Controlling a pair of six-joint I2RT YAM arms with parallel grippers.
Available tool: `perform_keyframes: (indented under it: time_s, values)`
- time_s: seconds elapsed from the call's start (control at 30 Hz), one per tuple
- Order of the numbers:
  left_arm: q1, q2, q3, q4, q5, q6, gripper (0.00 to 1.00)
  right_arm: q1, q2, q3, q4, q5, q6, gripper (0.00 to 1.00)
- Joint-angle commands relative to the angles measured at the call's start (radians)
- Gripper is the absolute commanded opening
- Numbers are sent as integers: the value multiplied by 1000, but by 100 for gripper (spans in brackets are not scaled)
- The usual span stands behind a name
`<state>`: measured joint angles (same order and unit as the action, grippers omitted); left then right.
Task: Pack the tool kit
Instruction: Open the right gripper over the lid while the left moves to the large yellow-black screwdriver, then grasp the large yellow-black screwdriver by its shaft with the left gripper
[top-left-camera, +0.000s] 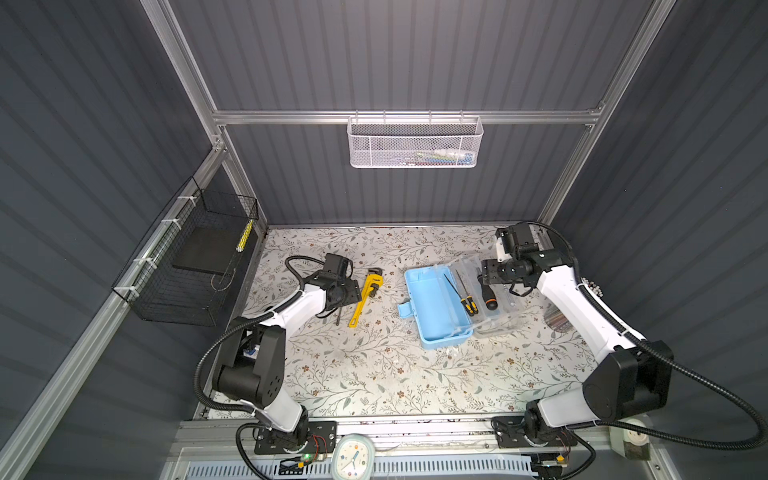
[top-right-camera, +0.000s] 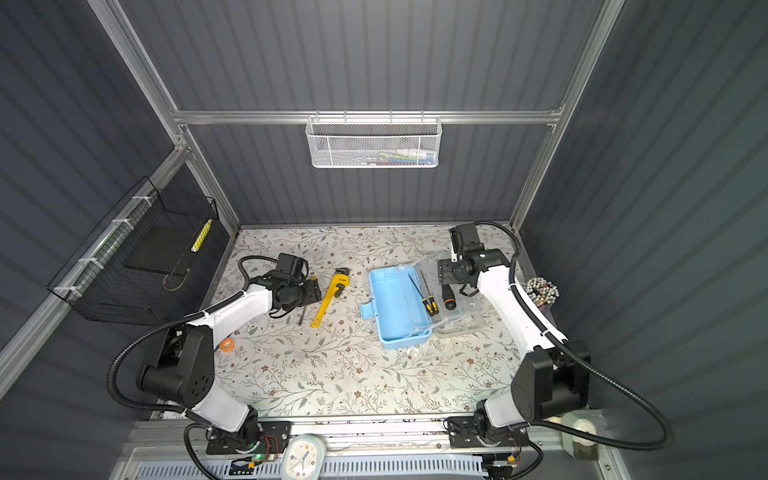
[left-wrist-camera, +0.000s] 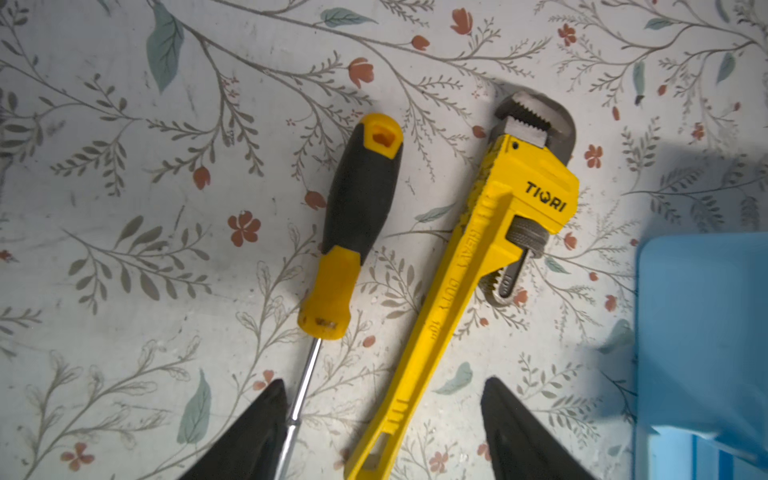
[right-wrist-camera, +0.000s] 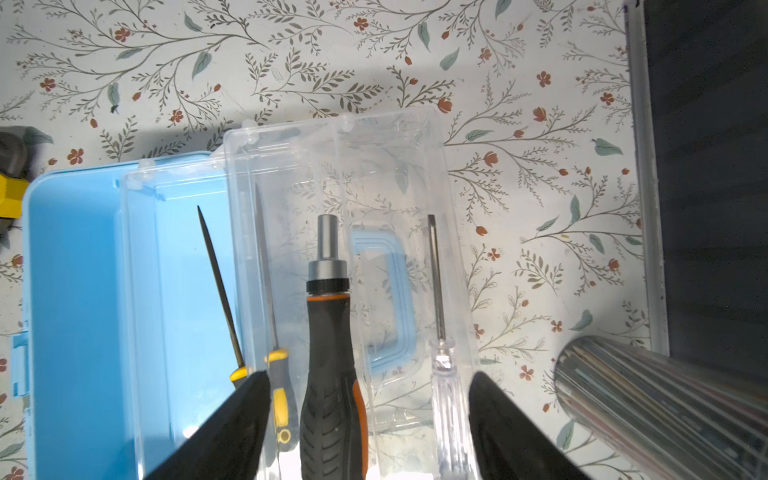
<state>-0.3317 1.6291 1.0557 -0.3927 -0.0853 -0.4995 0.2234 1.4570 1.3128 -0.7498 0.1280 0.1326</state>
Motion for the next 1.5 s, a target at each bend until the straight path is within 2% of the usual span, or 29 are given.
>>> perform_keyframes:
  time_s: [0.0,0.17,0.33,0.57,0.67,1.0,1.13,1.27,1.47]
  values:
    - [15,48,54,-30,-65,50,75,5,-25,-14,10,-30,16,78]
    - [47,122,95,-19,-53,79,71,5,-54,-39,15,-24,12,79]
    - [64,206,151,-53,-42,111,61,1,-71,-50,15,-27,13,80]
    - [71,257,165,-50,-38,135,55,-14,-101,-68,34,-57,29,83]
    - [71,280,175,-51,-25,143,45,-21,-116,-78,42,-72,36,84]
    - [72,260,165,-21,71,146,3,-33,-161,-107,69,-164,75,85]
    - [71,191,159,-14,105,137,0,-33,-167,-107,84,-218,103,85]
    - [56,85,158,0,150,117,0,-21,-160,-117,143,-337,169,85]
    - [-66,-23,181,17,146,92,0,23,-109,-114,240,-502,278,84]
